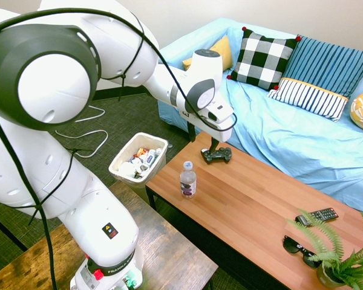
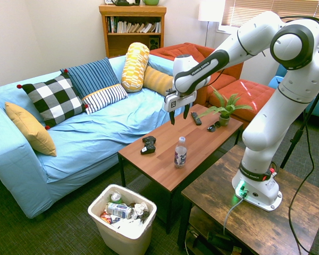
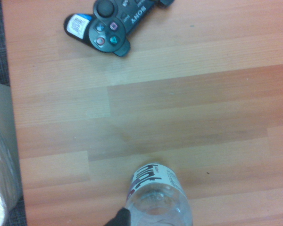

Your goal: Throw the bottle in the trash bin

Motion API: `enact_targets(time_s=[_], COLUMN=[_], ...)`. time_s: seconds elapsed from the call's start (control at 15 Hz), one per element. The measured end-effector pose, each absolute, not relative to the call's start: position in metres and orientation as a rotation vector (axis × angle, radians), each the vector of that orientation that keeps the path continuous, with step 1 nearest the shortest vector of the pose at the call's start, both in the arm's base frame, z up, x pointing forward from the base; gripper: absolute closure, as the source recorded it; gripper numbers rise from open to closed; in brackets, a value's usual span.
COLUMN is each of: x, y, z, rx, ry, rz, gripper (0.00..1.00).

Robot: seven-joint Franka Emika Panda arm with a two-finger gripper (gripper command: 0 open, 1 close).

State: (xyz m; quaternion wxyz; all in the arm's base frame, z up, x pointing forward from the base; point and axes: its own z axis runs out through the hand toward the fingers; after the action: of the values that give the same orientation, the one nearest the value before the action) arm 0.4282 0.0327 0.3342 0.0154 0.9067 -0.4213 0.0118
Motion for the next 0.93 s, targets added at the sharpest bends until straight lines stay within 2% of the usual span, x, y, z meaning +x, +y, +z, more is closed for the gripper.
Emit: enact_targets(time_s=[0.33,0.87,0.93], x=[0.42,0.401,0.401], y=[0.041,0.056,0.058], z=[0.28,0.248,0.248], rx=[2.776,2.741,2.742], ry=[-1.297,-1.268,-1.264], rz=[-0.047,-0.1,-0.1], gripper=[0.0,0.0,1.0])
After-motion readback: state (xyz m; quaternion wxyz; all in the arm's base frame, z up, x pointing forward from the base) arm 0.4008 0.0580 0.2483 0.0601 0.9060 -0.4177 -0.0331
